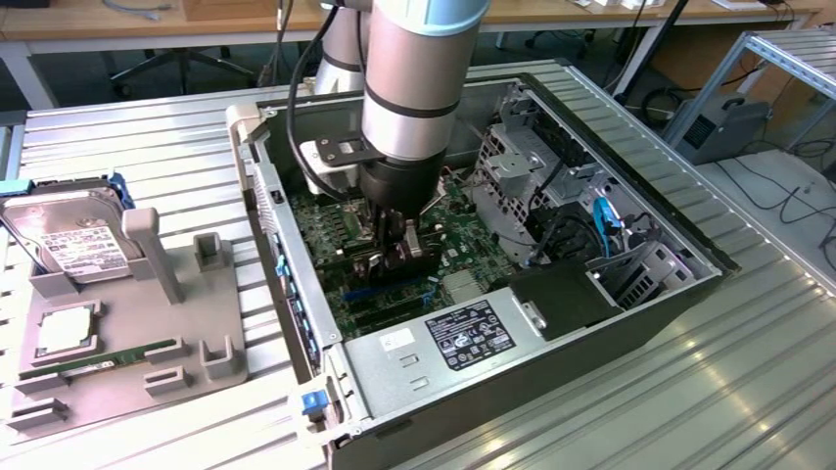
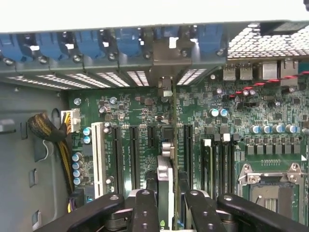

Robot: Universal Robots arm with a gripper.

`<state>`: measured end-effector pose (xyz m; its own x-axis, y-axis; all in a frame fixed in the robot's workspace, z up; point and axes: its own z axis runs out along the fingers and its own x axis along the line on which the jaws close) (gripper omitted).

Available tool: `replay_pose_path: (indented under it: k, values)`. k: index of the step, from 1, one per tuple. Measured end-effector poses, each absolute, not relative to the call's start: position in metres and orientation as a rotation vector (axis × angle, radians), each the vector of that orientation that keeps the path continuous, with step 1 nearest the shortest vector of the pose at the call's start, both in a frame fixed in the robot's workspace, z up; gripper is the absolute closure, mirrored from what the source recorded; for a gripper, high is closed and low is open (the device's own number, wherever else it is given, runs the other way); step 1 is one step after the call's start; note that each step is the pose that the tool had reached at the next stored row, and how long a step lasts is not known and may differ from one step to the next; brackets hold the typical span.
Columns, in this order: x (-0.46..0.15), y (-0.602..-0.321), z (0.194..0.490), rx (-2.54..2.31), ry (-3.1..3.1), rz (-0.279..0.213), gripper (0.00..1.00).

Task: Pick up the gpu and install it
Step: 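Insert the gpu into the slot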

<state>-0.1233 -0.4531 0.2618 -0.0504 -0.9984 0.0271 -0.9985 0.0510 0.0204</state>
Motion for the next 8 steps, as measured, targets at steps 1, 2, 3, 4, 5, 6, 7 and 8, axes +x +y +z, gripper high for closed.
replay_pose_path:
  k: [1, 2, 3, 4, 5, 6, 7, 8]
  values:
    - [-0.1233, -0.4531, 0.2618, 2.134, -2.259, 0.006, 0.73]
    - [-0.1233, -0.4531, 0.2618, 2.134, -2.259, 0.006, 0.73]
    - [-0.1233, -0.4531, 0.2618, 2.134, -2.259, 0.006, 0.73]
    - [-0.1233, -0.4531, 0.2618, 2.134, -2.259, 0.006, 0.73]
    - [-0.1233, -0.4531, 0.2617, 2.134, -2.26, 0.006, 0.73]
    - [-0.1233, -0.4531, 0.2616, 2.134, -2.259, 0.006, 0.73]
    - [-0.1233, -0.4531, 0.2613, 2.134, -2.26, 0.006, 0.73]
    - [-0.1233, -0.4531, 0.2612, 2.134, -2.259, 0.006, 0.73]
